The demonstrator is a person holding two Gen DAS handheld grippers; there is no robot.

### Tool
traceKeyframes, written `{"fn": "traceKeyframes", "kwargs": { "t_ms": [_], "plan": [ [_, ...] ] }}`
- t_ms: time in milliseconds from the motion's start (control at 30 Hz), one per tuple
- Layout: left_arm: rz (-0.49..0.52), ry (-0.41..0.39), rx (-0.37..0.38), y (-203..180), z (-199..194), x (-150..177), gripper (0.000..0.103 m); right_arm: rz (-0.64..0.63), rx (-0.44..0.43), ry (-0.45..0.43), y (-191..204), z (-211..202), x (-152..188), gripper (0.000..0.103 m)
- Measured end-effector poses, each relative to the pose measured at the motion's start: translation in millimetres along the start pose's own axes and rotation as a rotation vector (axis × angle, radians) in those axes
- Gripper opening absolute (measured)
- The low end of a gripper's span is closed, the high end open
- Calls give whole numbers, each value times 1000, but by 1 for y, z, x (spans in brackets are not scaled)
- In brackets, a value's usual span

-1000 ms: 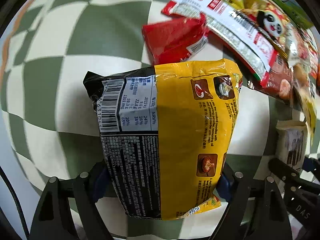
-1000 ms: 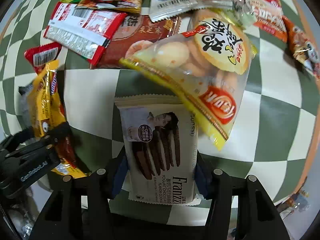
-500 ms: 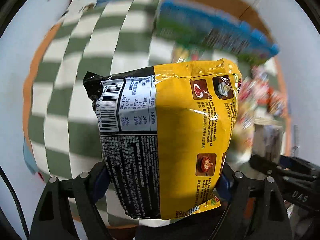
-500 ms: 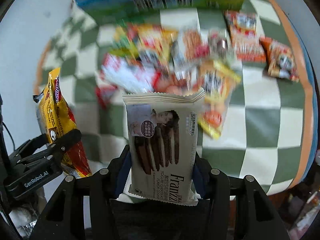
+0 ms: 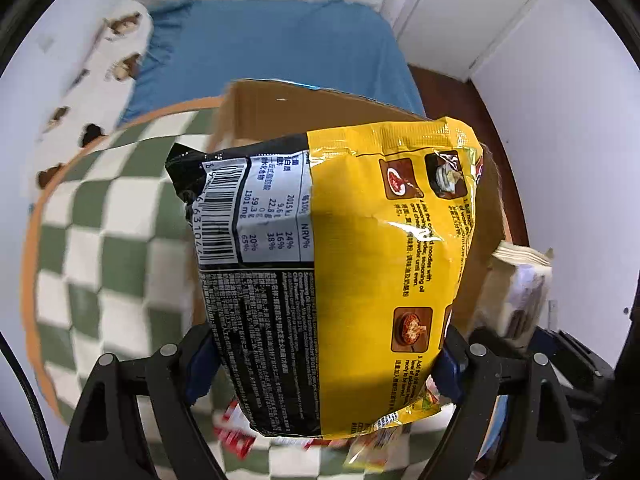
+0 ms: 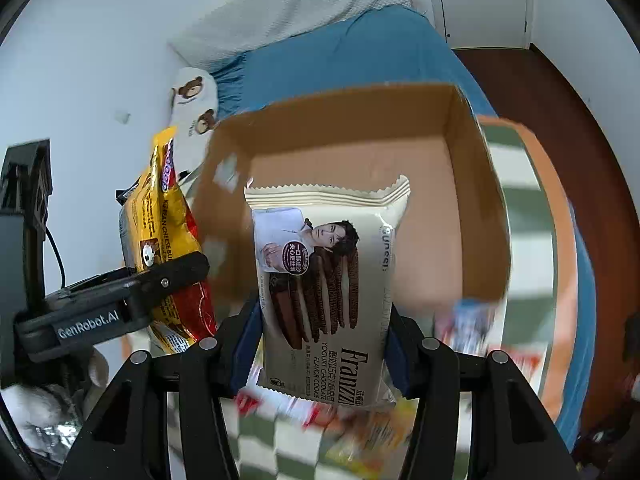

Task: Organize snacks
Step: 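Lift both packs into the cardboard box and open both tools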

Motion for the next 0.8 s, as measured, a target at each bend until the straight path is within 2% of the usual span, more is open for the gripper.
{"fn": "traceKeyframes", "kwargs": {
  "t_ms": [67,100,200,300,400,533,567,600,633,667,767,800],
  "plan": [
    [-14,39,-7,18,30,-11,85,-13,16,23,-4,23,-26,57],
    [-19,58,-17,12,54,-50,85,-18,26,39,-7,40,-39,57],
    [-15,111,-43,43,92,-45,85,-28,47,81,-16,79,-66,57],
    [-5,148,-64,59,131,-42,85,-37,65,118,-27,119,-82,57],
    [28,149,-124,74,143,-37,85,-39,71,133,-36,148,-91,57],
    [72,135,-161,110,148,-21,86,-44,70,140,-42,176,-102,58],
    [74,132,-165,123,148,-12,87,-38,62,147,-43,182,-104,61],
    [69,130,-158,118,158,-20,91,-32,61,151,-43,188,-102,73],
    [62,132,-152,128,157,-13,93,-28,67,152,-45,193,-103,82],
    [56,130,-144,133,157,-19,94,-26,76,155,-46,196,-103,84],
    [43,113,-141,155,152,-4,94,-23,78,159,-46,198,-102,86],
    [42,110,-143,162,153,-11,94,-24,84,158,-46,197,-101,86]
  ]
}}
Point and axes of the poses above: each gripper's, at about its wrist camera, not at the fingertips, and z roughly the way its jaws point, y to its left, x to its underside, the point moved 8 cm from there along z, roughly the way its jaws point, and after that the axes turned 8 degrees about x, right-handed, at the moved point
